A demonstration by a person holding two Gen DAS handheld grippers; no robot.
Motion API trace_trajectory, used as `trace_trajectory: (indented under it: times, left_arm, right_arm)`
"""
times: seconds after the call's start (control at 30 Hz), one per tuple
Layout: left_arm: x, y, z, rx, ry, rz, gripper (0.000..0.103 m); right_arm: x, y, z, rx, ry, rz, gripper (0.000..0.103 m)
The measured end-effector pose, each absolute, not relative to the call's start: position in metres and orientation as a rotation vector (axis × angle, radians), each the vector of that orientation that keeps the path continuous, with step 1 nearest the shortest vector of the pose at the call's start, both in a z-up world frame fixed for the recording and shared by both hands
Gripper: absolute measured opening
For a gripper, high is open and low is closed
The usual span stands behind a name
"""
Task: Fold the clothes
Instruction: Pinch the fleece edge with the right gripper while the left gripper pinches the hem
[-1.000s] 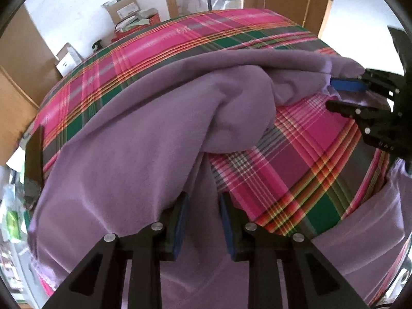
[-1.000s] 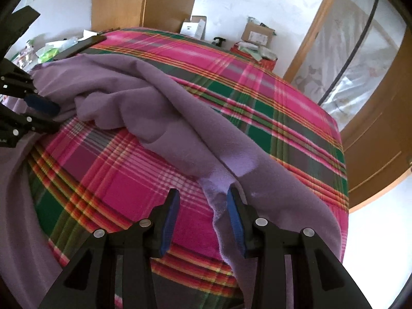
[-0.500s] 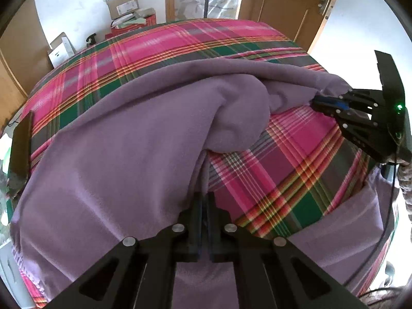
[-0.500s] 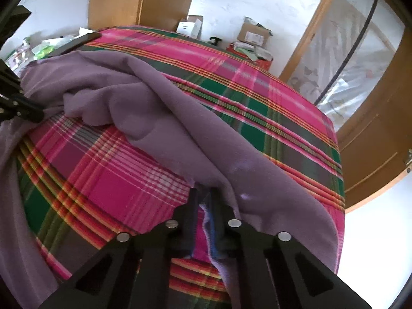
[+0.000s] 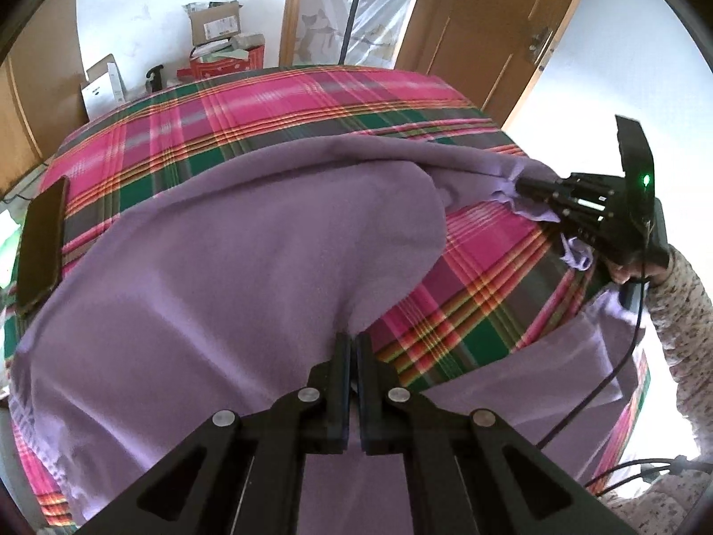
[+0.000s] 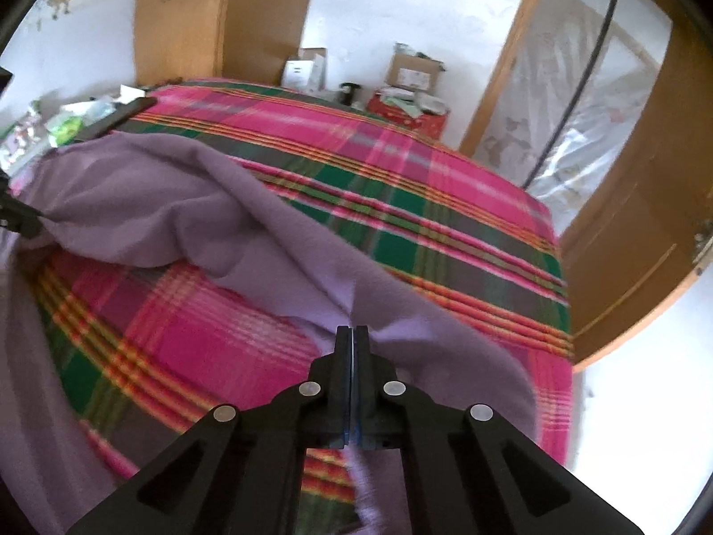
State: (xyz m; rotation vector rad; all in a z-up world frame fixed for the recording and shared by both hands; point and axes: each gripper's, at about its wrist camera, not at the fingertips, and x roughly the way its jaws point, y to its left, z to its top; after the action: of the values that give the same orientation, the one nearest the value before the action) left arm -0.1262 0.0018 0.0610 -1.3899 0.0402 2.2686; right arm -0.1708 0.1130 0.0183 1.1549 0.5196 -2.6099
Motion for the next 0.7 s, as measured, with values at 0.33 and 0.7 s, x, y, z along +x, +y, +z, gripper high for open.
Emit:
trace_trajectory:
  times: [0.33,0.7]
  left_arm:
    - [-0.121,-0.025,0.073,-1.312,-0.172,2.300,0.002]
    - [-0.126,-0.048,0.065,-1.322,-0.344,2.311,0.002]
  right_arm:
    - [-0.172,0.070,-0.002,1.116,0.646,-2.504,0.037]
    - [-0.192,0.053,-0.012,1.097,0.706,-2.487,0.038]
